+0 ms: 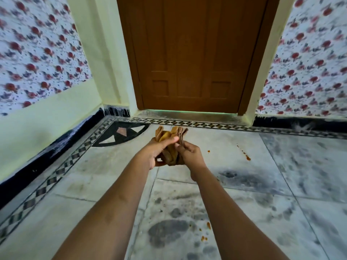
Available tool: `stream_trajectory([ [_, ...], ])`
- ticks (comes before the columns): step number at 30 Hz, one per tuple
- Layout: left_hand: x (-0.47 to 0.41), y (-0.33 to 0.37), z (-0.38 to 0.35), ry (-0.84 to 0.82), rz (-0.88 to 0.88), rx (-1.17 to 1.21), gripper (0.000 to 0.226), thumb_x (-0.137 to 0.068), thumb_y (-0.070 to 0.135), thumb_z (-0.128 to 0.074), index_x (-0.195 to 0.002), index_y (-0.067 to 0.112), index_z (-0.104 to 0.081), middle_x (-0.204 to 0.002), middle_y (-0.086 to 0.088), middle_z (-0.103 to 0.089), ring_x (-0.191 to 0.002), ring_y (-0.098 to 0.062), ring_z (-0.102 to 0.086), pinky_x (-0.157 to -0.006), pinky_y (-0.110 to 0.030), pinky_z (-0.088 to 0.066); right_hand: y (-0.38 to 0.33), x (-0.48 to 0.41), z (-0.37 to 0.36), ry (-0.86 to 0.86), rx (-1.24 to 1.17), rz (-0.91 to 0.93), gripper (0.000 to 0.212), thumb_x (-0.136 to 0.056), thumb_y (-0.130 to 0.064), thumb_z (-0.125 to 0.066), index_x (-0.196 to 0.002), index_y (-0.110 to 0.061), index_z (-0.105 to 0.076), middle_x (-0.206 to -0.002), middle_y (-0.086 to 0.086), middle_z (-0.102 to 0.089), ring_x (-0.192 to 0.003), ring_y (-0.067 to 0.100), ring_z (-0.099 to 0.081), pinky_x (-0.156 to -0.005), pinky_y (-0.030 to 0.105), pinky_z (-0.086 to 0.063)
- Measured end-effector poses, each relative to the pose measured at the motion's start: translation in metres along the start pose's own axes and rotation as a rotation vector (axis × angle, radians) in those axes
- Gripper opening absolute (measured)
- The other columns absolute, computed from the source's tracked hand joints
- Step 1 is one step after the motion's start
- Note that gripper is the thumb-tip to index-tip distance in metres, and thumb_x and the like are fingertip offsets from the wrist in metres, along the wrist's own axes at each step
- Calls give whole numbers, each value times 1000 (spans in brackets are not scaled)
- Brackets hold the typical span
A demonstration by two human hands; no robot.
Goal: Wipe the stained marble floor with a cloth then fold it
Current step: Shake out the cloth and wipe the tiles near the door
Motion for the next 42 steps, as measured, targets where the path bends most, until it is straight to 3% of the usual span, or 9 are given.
stream_trajectory([
  [5, 0, -4, -7, -104, -74, -117, 92, -42, 49, -86, -123, 24, -51, -114, -8, -65, -104, -26, -60, -85, -44, -54, 16, -8, 17, -75, -328, -166, 30, -94, -21, -52, -120, -7, -61, -115, 18, -65, -105, 32, -62, -86, 47, -50],
  [10, -15, 9, -21, -73, -106, -284, 70, -67, 46, -78, -127, 24, -49, -121, -4, -60, -114, -24, -52, -96, -44, -45, 19, -15, 38, -33, -405, -235, 13, -93, -21, -55, -96, -16, -66, -100, 6, -68, -101, 24, -61, -76, 37, -54],
  [16, -29, 12, -35, 58, -124, -199, 19, -91, 28, -59, -102, 14, -66, -106, -12, -68, -101, -27, -62, -94, -43, -49, 18, -17, 44, 60, -274, -232, 30, -91, -19, -59, -118, -6, -61, -117, 17, -64, -112, 32, -58, -90, 42, -51],
  [22, -27, 6, -42, -56, -127, -134, 38, -84, 55, -57, -97, 21, -64, -104, -5, -68, -102, -25, -59, -93, -42, -48, 8, -19, 49, 126, -104, -179, 29, -94, -18, -53, -120, -8, -60, -118, 16, -63, -109, 28, -58, -77, 32, -53],
  [25, -25, 9, -46, -133, -160, -193, 28, -78, 39, -72, -97, 19, -63, -91, -2, -69, -91, -19, -62, -74, -31, -52, 8, -17, 53, 125, -123, -220, 30, -96, -19, -49, -123, -10, -58, -121, 15, -60, -113, 30, -55, -87, 39, -52],
  [31, -34, 0, -10, 91, -7, -136, 9, -84, 12, -55, -88, 8, -62, -86, -14, -66, -79, -27, -63, -60, -33, -49, 9, -13, 79, 207, -186, -365, 39, -94, -20, -49, -130, -5, -44, -109, 13, -61, -101, 28, -59, -89, 41, -51],
  [34, -43, -9, 13, 126, 66, -79, 19, -88, 15, -49, -101, 9, -60, -94, -15, -65, -86, -31, -61, -66, -39, -49, 8, -6, 89, 237, -262, -366, 35, -94, -18, -47, -127, -4, -44, -95, 12, -63, -89, 26, -62, -68, 37, -53],
  [38, -48, -30, 37, 326, 66, -318, 41, -94, 25, -52, -132, 10, -47, -129, -16, -54, -113, -33, -53, -92, -45, -46, -1, -5, 94, 204, -481, -288, 37, -92, -16, -50, -126, -4, -44, -105, 15, -64, -94, 30, -63, -66, 38, -54],
  [42, -37, -14, 12, -40, -183, -251, 51, -84, 13, -65, -130, 26, -46, -136, -7, -49, -118, -22, -48, -95, -37, -39, -18, -3, 74, 41, -279, -272, 31, -91, -17, -52, -120, -7, -49, -102, 13, -65, -91, 27, -64, -66, 35, -55],
])
Point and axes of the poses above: each hand's wrist, its own x-axis away from the middle knuckle, its own z-axis out of the back of the hand, y = z × x, the point moved 4 cm from there along -x, towards the middle knuckle
